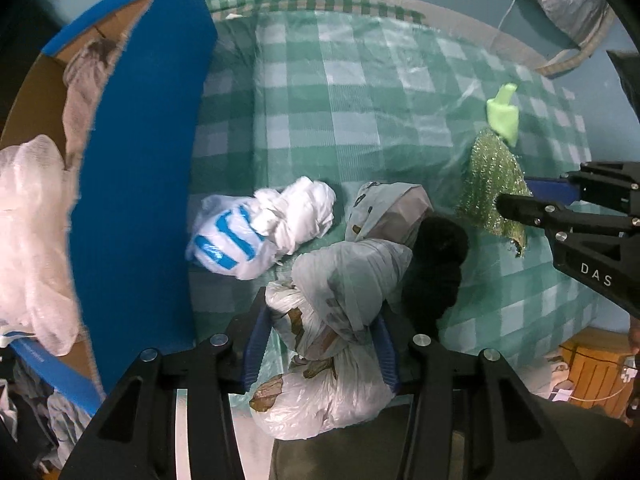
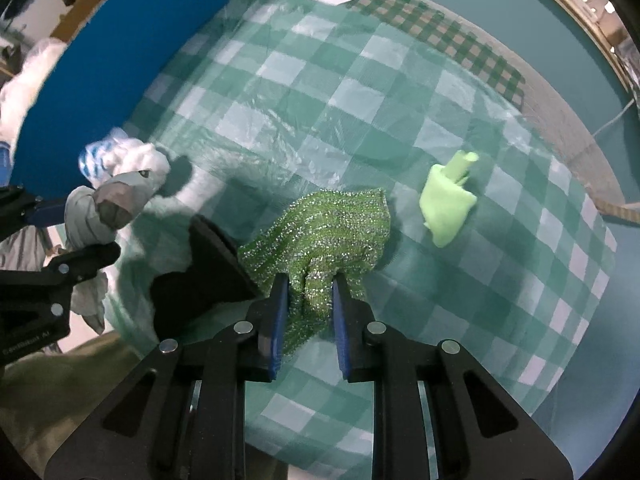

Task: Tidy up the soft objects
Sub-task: 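Lift the green scrubber with the right gripper while the left gripper lifts the bag bundle toward the box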

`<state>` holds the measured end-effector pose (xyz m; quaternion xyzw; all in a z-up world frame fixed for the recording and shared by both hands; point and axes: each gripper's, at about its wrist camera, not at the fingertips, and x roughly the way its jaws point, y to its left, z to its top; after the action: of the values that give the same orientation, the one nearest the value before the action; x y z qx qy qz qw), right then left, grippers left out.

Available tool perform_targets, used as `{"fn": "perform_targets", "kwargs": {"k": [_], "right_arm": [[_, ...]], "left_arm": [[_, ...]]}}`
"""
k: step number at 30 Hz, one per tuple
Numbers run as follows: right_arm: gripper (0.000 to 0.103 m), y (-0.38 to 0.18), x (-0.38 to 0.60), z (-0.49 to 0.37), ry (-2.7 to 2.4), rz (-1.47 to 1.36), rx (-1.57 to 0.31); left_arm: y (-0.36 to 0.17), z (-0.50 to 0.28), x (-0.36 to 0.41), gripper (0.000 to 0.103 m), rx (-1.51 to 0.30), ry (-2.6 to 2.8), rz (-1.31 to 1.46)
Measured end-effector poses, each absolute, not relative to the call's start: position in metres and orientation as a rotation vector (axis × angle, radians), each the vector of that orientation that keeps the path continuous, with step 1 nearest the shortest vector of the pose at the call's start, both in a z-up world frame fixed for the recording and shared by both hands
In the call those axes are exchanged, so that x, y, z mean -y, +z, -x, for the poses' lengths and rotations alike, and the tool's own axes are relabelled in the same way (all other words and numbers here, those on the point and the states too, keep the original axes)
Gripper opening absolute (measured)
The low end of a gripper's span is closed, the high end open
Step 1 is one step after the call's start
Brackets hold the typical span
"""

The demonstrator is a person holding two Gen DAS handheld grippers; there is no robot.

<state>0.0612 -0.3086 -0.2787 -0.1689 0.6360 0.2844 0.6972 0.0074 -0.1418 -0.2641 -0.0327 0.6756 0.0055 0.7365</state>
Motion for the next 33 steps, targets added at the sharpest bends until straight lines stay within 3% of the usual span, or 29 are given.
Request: {"fn": "perform_targets", "kwargs": {"k": [33], "right_arm": [[0.020,-0.172,0.292,-0.060,0.583,0.288,-1.300]], "left_arm": [[-0.149,0.000,0.102,0.048,-1.309,-0.031,0.061]]}}
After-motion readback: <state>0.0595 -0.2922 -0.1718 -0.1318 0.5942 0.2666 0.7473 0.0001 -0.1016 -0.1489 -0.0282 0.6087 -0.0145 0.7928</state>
